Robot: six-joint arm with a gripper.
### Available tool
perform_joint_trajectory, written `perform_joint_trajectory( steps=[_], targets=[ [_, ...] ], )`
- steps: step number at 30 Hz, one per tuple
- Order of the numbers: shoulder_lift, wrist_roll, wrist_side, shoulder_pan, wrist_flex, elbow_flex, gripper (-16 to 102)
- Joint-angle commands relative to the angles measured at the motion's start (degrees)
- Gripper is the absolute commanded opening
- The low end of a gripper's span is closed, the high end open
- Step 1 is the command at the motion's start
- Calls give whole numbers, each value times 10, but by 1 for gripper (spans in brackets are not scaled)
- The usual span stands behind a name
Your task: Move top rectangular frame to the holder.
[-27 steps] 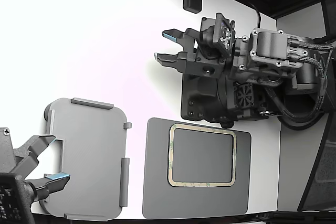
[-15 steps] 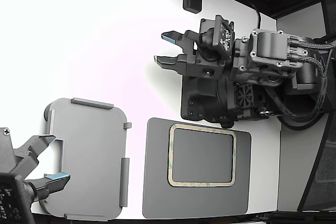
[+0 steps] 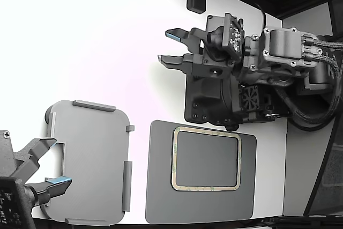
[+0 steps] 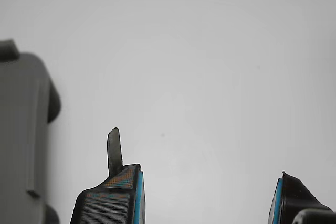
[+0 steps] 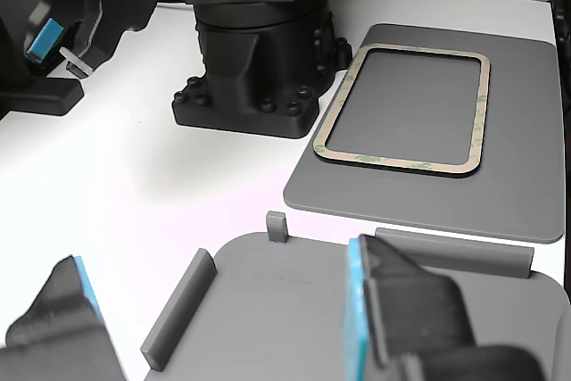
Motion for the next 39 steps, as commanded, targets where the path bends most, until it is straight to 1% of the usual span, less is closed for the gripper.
perform_joint_trajectory(
  steps=[1,3,5,7,11,13,15,18,20,22,24,26,30,34,39],
  targets=[
    [-50,-40,-13,-4,-4,-65,100],
    [-90,-71,-25,2,6,-97,100],
    [-118,-96,-21,19,18,-120,93],
    [-138,-122,-20,40,24,-137,81],
    [-179,-180,-15,87,62,-179,85],
    [-209,-211,-7,115,95,-210,94],
    [-239,-218,-2,144,122,-242,99],
    [-287,-227,-2,186,175,-294,100],
    [-315,-224,-4,218,197,-317,100],
    [-336,-208,6,254,209,-331,100],
    [-346,-194,17,288,217,-335,98],
    [-350,-204,11,314,217,-327,100],
    [-369,-225,-4,352,232,-322,100],
    [-395,-249,-22,383,230,-307,100],
    [-450,-265,-24,425,233,-324,98]
  ],
)
